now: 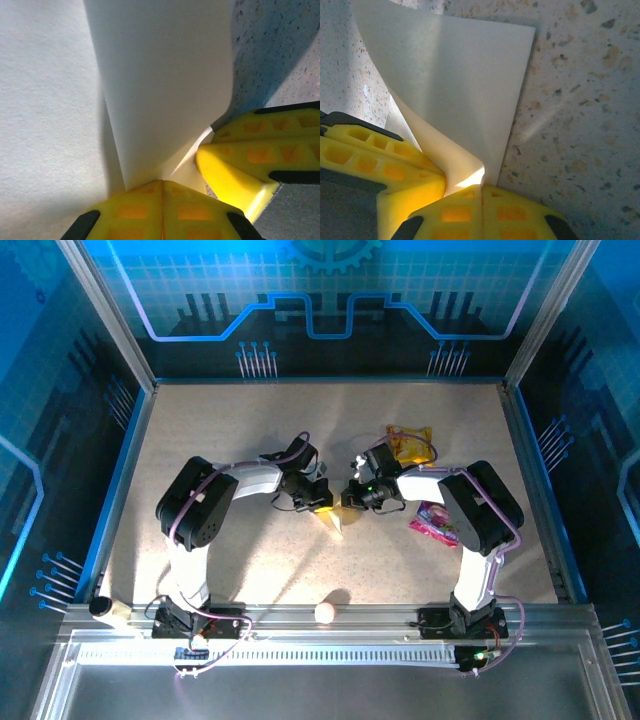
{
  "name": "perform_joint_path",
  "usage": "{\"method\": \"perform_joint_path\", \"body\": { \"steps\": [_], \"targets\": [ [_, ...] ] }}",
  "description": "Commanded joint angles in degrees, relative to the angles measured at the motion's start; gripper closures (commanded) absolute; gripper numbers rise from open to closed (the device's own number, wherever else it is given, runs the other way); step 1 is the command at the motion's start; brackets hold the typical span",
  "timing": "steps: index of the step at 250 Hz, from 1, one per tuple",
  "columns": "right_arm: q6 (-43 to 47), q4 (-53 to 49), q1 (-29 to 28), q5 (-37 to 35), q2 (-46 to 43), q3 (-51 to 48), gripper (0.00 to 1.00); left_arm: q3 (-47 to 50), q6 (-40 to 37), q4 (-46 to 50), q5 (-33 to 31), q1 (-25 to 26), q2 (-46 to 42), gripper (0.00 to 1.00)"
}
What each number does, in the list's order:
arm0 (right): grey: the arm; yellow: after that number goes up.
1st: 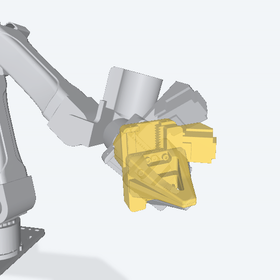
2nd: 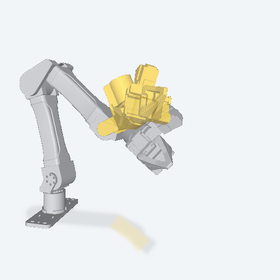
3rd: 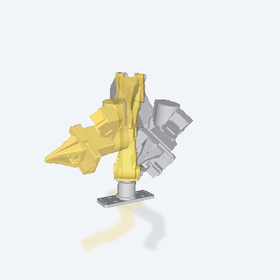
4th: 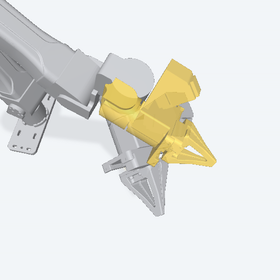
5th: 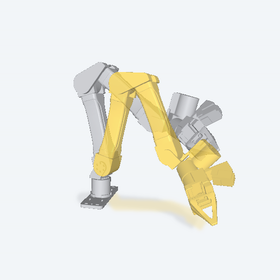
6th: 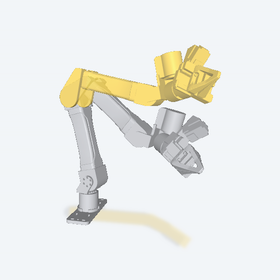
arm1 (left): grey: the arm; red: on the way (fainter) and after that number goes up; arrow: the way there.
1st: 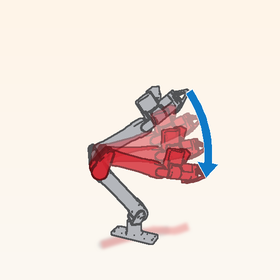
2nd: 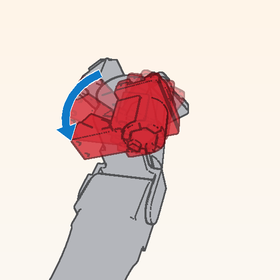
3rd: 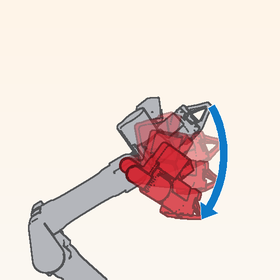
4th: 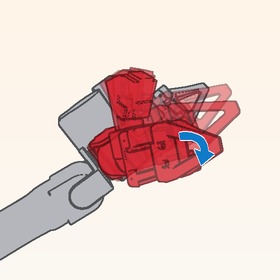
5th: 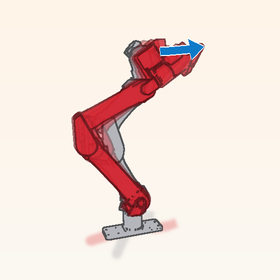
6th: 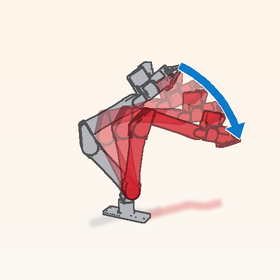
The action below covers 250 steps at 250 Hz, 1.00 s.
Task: Fold a paper plane with a square sheet of paper (fold left side to right side)
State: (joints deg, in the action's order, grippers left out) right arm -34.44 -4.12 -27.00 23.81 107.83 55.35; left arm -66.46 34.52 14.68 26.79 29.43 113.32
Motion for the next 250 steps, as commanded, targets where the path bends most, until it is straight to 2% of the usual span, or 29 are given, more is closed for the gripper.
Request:
{"method": "perform_joint_path", "body": {
  "steps": [1, 88, 199, 226, 250],
  "targets": [
    [1.04, -4.96, -2.18, -5.38, 4.67, -1.03, 1.0, 1.49, -0.31, 0.97, -1.34, 0.28, 1.23, 0.91],
    [0.77, -3.97, -2.09, -2.86, 2.3, 0.7, 1.0, 2.81, 0.52, 2.36, -3.28, 0.28, 1.73, 0.93],
    [0.94, -8.53, 0.3, -2.56, -8.75, 2.31, 0.72, 2.99, 1.9, 3.69, -4.7, 0.28, 2.17, 0.95],
    [1.82, -10.75, 0.46, -2.36, -11.75, 1.09, 0.73, 2.91, 1.95, 3.63, -4.72, 0.28, 2.21, 0.95],
    [1.5, -10.45, 0.05, 0.78, -14.16, -1.04, 0.85, 2.82, 1.87, 3.76, -4.77, 0.28, 2.26, 0.95]
  ]
}}
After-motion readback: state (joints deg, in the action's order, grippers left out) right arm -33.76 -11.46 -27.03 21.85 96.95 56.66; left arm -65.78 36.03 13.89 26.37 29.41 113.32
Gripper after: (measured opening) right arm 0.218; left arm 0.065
